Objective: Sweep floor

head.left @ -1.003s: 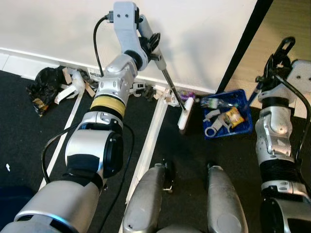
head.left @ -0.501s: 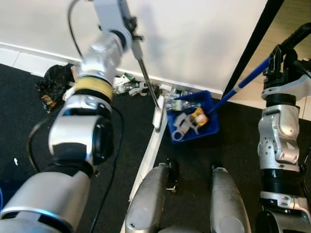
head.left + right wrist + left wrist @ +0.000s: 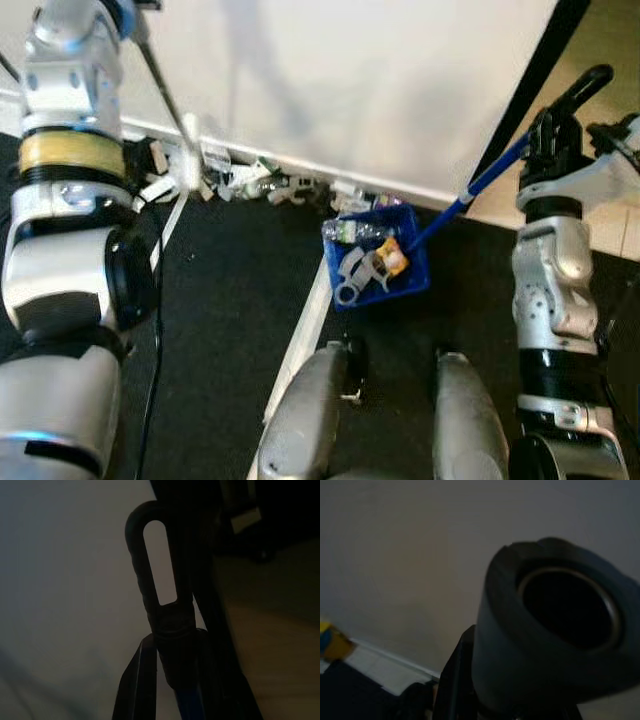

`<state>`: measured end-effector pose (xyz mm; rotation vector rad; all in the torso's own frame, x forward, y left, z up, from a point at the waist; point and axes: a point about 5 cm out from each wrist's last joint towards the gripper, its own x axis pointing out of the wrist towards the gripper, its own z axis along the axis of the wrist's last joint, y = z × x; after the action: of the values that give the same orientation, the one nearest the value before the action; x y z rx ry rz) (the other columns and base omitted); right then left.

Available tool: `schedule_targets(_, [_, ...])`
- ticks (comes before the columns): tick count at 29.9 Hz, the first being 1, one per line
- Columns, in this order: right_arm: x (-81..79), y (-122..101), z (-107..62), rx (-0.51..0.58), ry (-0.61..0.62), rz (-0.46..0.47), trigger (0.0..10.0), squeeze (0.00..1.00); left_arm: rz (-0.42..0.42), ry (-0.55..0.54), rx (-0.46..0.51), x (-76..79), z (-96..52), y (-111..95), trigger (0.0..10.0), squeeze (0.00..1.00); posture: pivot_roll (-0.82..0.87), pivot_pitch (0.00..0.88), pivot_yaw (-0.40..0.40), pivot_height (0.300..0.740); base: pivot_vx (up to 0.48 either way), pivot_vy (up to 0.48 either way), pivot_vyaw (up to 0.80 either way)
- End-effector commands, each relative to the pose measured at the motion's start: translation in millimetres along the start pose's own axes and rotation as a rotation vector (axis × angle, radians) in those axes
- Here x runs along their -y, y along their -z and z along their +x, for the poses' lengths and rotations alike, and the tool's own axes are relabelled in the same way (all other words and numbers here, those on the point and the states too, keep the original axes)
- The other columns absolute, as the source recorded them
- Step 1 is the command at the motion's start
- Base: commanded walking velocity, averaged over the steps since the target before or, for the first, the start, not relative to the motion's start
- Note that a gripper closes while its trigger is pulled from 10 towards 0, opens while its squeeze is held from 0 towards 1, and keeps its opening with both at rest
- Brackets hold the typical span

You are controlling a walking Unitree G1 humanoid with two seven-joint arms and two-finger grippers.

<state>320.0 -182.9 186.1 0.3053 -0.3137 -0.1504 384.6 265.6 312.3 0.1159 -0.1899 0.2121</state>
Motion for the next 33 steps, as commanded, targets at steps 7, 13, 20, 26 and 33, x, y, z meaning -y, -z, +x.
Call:
schedule_targets(7, [-14.7,-14.9,16.4,0.045,-0.069,-0.036,10.0,0.0,-0.029,-0.059,-0.136,-13.5,-35.1,56.5,10.0,0.0,-0.02,0.09,0.131,0.74,0.0,0.0,0.0])
schedule_targets(13, [-18.3,-11.0,20.5,0.028,-0.107,-0.076,10.0,0.0,-0.037,-0.11,-0.114,-16.3,-46.4,64.9,10.0,0.0,-0.03,0.061,0.097,0.74,0.0,0.0,0.0])
schedule_targets(20, [-20.8,-5.1,22.1,0.007,-0.121,-0.089,10.0,0.0,-0.043,-0.093,-0.109,-9.0,-61.9,66.0,10.0,0.0,-0.03,0.051,0.087,0.74,0.0,0.0,0.0])
schedule_targets(26, [-21.1,-3.7,23.4,0.002,-0.13,-0.092,10.0,0.0,-0.047,-0.078,-0.094,1.7,-65.1,65.4,10.0,0.0,-0.04,0.05,0.078,0.74,0.0,0.0,0.0])
schedule_targets(33, [-21.8,-1.6,24.2,0.0,-0.133,-0.092,10.0,0.0,-0.066,-0.076,-0.102,9.4,-68.1,65.9,10.0,0.0,-0.04,0.054,0.081,0.74,0.0,0.0,0.0])
